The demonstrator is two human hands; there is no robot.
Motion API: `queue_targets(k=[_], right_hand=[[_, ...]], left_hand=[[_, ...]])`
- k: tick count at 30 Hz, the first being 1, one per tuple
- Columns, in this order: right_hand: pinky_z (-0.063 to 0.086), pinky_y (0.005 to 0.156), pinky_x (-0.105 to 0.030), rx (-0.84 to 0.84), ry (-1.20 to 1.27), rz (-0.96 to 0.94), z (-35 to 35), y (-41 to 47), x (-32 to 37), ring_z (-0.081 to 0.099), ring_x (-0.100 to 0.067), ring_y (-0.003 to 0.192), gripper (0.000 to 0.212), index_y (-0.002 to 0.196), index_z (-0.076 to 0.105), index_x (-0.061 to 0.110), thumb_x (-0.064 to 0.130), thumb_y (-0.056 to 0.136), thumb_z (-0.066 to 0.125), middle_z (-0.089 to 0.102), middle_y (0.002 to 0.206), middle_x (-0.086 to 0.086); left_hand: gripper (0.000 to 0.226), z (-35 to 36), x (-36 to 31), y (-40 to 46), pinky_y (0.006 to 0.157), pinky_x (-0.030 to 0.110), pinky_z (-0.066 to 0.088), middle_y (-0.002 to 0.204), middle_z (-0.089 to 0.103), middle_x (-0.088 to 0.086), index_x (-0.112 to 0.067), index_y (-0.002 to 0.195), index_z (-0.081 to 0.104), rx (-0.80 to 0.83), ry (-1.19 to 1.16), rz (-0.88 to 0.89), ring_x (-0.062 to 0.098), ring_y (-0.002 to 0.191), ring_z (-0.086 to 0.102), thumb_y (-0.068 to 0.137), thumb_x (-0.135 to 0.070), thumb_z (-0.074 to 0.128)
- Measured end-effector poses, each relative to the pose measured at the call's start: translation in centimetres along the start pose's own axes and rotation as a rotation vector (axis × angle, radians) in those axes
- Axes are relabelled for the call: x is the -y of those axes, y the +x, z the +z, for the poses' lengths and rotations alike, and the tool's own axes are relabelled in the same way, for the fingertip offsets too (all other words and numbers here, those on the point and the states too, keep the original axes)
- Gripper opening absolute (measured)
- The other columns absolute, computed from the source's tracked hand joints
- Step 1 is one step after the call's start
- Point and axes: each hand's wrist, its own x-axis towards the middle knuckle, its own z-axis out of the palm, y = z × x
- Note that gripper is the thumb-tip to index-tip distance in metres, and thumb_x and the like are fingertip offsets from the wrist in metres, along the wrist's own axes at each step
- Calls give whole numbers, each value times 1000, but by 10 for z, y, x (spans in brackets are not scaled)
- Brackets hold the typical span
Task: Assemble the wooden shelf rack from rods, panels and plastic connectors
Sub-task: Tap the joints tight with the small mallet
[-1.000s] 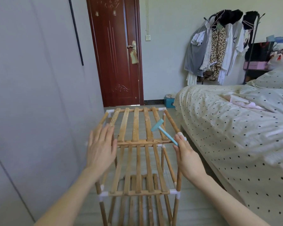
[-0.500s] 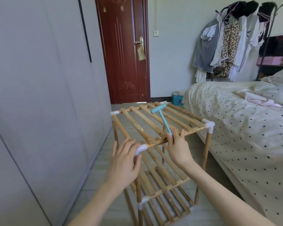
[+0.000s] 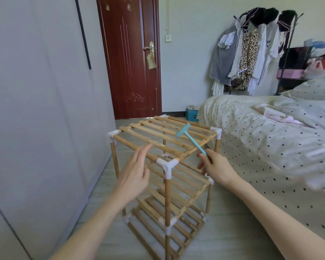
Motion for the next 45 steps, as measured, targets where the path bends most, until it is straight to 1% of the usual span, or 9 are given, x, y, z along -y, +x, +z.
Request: queue_targets(k=[5,11,15,20,24,29,33,37,45], right_hand=[[41,56,-36,76,-280,-174,-20,-23,18,51,-19,57,22,86,55,13,28,98,44,51,61,3],[32,43,-30,-465,-66,-206,-36,-24,50,43,-19,44,19,92,52,9,24,98,43,45,54,4],[31,48,-18,289,-457,-98,-11,-45,23,49,-9,57,17,95,51,18,28,100,38,48,67,9],[35,43,-17,-489,0,-91,-32,-34,23,45,-6,45,17,91,52,10,22,98,43,48,57,6],[45,56,-25,159,-417,-100,-5,-53,20,55,-15,60,17,94,49,16,27,100,38,52,70,5],[36,44,-24,-463,51,-183,-23,-33,34,46,-7,45,17,92,48,15,27,98,39,49,57,5],[49,70,-36,289,-470,-38,5,-46,27,53,-15,65,16,89,44,20,27,101,36,51,72,5],[44,54,-30,-135,-173,-161,8,-23,47,54,-16,59,17,85,44,19,27,99,39,52,67,5],[36,107,-31,50,240,-100,70,-19,45,45,-12,124,35,133,46,14,22,100,37,50,131,-1]], left_hand=[[89,0,40,14,118,36,-5,155,-22,-4,-20,147,-16,353,328,-98,12,141,-21,87,5,45],[91,14,43,7,118,35,-3,157,-16,-4,-21,148,-11,222,286,-99,11,142,-17,84,8,46],[87,9,42,8,119,37,1,158,-12,-4,-20,150,-6,250,316,-118,15,145,-12,85,9,44],[88,10,37,9,119,37,4,158,-11,-5,-21,150,-6,235,280,-135,14,145,-11,86,8,46],[86,9,36,9,119,36,5,158,-9,-5,-21,150,-4,232,289,-137,15,145,-9,86,7,47],[86,8,35,10,119,36,6,158,-8,-5,-21,150,-3,245,300,-145,15,145,-8,87,8,47],[89,5,40,15,119,38,11,158,-7,-6,-22,151,0,301,302,-141,16,146,-4,83,11,46],[79,-7,61,39,117,39,19,158,-4,-4,-25,150,6,419,337,-128,19,146,4,89,1,48],[51,4,77,54,116,45,12,143,32,6,-15,137,36,306,515,-51,27,143,16,96,-45,39]])
